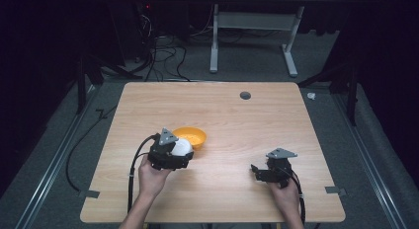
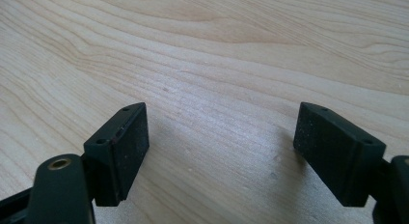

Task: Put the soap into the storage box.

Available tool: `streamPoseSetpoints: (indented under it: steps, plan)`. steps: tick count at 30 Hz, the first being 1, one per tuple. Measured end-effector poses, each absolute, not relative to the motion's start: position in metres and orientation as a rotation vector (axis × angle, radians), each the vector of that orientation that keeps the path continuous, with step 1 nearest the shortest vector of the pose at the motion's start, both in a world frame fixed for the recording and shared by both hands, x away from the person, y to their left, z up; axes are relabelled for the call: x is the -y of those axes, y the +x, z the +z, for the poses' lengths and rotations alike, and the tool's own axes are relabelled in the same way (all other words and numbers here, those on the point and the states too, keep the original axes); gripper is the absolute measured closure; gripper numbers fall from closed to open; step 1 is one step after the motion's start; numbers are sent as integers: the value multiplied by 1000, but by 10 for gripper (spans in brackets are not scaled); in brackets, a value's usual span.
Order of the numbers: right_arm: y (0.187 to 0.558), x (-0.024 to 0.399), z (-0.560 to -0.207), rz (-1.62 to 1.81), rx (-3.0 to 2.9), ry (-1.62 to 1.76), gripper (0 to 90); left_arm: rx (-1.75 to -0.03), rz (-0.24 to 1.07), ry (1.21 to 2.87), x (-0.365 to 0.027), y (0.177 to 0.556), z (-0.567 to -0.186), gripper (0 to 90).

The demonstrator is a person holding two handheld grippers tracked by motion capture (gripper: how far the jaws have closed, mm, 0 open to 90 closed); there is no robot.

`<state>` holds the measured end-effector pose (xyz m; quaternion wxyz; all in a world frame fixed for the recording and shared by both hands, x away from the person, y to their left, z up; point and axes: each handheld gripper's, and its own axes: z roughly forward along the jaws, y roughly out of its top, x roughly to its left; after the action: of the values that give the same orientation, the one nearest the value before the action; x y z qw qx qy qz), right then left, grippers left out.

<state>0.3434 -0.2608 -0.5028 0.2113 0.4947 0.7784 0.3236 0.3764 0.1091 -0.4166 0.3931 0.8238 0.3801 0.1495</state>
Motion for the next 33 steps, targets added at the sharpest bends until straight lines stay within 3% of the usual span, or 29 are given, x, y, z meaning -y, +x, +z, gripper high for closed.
streamPoseSetpoints:
  steps: [33]
  plan:
    - [343,261,-503,898,-2164,1376,209,-1017,344,2106,-92,426,-415,231]
